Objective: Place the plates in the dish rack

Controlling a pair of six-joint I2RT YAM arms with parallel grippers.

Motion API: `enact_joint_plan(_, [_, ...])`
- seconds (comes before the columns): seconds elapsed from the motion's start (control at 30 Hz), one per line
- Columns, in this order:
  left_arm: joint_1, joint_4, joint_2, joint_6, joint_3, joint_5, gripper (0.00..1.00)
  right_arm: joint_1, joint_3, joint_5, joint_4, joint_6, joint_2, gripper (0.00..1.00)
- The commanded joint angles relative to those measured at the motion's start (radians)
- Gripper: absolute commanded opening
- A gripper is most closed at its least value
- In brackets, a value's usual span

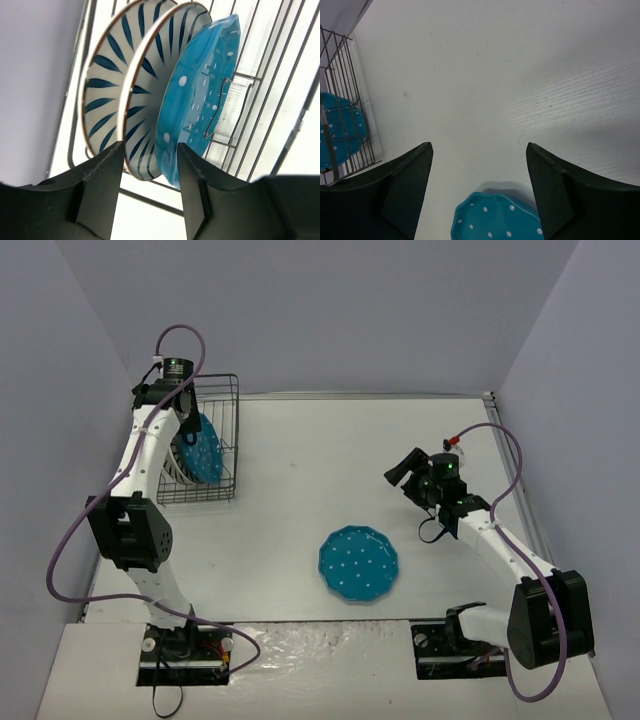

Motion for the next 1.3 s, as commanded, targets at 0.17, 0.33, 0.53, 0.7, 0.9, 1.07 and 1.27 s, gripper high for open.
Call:
enact_joint_plan(0.17, [-0.031, -0.044, -0.168, 0.030, 0.085, -0.059, 0.51, -0.007, 0.025, 0.016, 0.004, -0.026, -0.057, 0.73])
enact_joint_plan(0.33, [-0.082, -0.045, -0.238, 0.004, 0.053, 0.057, 0.51, -0.014, 0.052, 0.032, -0.098, -0.052, -0.102, 0.73])
enact_joint_plan(0.53, [-0.302, 0.034, -0.318, -0.056, -0.095, 0.130, 0.54, -0.017, 0.087, 0.080, -0.308, -0.091, -0.208, 0.74])
enact_joint_plan(0.7, [-0.408, 0.153, -0.363, -0.131, -0.241, 0.224, 0.55, -0.017, 0.085, 0.059, -0.428, -0.098, -0.277, 0.74])
enact_joint_plan(0.9, [-0.552, 0.309, -0.345, -0.220, -0.374, 0.336, 0.55, -0.012, -0.005, -0.033, -0.493, -0.073, -0.326, 0.74])
enact_joint_plan(1.07, [-0.609, 0.393, -0.325, -0.253, -0.449, 0.380, 0.55, 0.001, -0.100, -0.050, -0.488, -0.035, -0.340, 0.74])
enact_joint_plan(1.27, [-0.645, 0.444, -0.301, -0.273, -0.494, 0.398, 0.55, 0.016, -0.184, -0.057, -0.483, 0.009, -0.359, 0.74])
